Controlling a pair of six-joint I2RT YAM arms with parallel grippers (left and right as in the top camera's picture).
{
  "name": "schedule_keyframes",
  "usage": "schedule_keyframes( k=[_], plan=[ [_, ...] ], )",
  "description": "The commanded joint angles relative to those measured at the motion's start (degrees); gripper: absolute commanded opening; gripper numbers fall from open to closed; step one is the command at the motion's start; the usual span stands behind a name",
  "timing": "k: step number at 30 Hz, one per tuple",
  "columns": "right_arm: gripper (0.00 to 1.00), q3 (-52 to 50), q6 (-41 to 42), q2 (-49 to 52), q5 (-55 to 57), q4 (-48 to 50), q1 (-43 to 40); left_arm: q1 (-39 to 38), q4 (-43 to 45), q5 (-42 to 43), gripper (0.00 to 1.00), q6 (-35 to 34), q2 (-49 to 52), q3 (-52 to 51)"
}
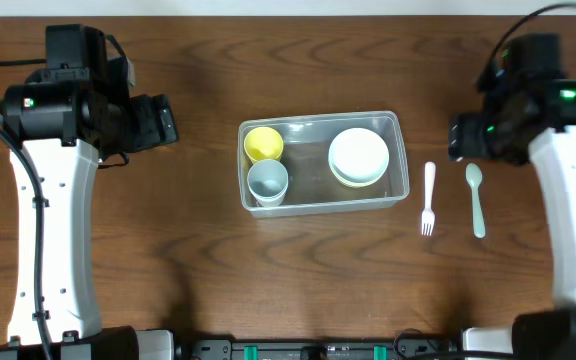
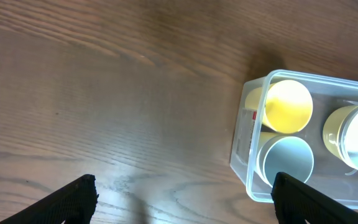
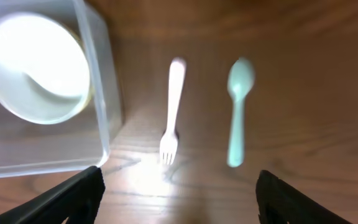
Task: Pack container
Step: 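Lower the right gripper onto the white fork and grasp it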
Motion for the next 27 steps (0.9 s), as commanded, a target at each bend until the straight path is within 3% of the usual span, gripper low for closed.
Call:
schedule_keyframes(
  k=[1,11,27],
  plan=[
    [0.79,-7.28,3.02,1.70,-1.79,2.40,1.84,0.20,-0.24,-0.28,0.90,-0.07,0.31,-0.44],
    [0.79,-24.09,5.42,2.49,-1.88,11.61,5.07,0.20,-0.22,-0.28,0.90,-0.07,0.31,-0.44],
    [0.79,-38.14,7.37,2.64,-1.68,28.33,6.49,0.20,-0.26,-0.28,0.90,-0.07,0.31,-0.44]
  ],
)
